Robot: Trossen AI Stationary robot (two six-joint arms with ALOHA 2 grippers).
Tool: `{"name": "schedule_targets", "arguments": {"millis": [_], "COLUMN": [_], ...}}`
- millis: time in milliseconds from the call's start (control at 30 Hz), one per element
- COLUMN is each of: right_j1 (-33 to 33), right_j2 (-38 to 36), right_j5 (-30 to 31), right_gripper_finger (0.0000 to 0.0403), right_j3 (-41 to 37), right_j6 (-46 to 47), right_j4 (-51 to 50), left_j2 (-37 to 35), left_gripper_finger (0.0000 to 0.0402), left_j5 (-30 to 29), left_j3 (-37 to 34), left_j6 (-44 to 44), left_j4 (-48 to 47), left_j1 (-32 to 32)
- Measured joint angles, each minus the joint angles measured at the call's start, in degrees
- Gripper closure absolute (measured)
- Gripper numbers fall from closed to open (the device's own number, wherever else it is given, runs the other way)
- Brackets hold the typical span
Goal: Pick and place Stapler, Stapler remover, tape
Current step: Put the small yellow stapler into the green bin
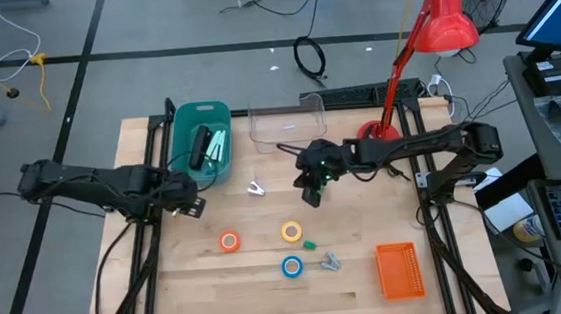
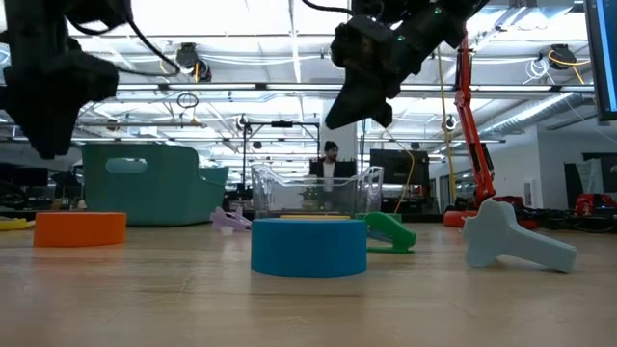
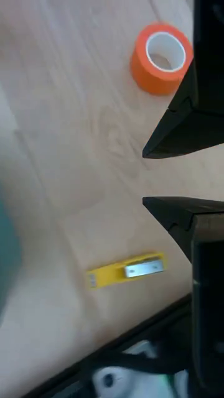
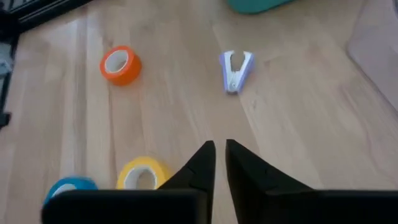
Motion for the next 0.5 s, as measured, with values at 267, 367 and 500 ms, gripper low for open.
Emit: {"name": "schedule_targets", "arguments": {"millis": [267, 367, 500], "right_j1": [-0.41, -0.41, -0.41], "right_j2": [-2.45, -2.36, -2.38], "right_j5": [-0.08, -1.02, -2.92], "right_gripper_finger": [0.0321, 0.0308, 0.0298], "right_j3": [0.0, 0.0, 0.0], "right_j6": [-3.18, -5.23, -7.68], "right_j4": [-6.98, -8.4, -9.45], "left_j2": [9.48, 12.85, 17.78], "left_gripper_finger": [0.0289, 0.0289, 0.0289], "left_j5": [3.52, 3.35, 3.81], "left_j3": [0.0, 0.0, 0.0], "left_j6": [-0.44, -0.4, 0.24], "left_j4": [0.01, -0.11, -0.15], "left_j1": [4.04, 5.79, 8.31]}}
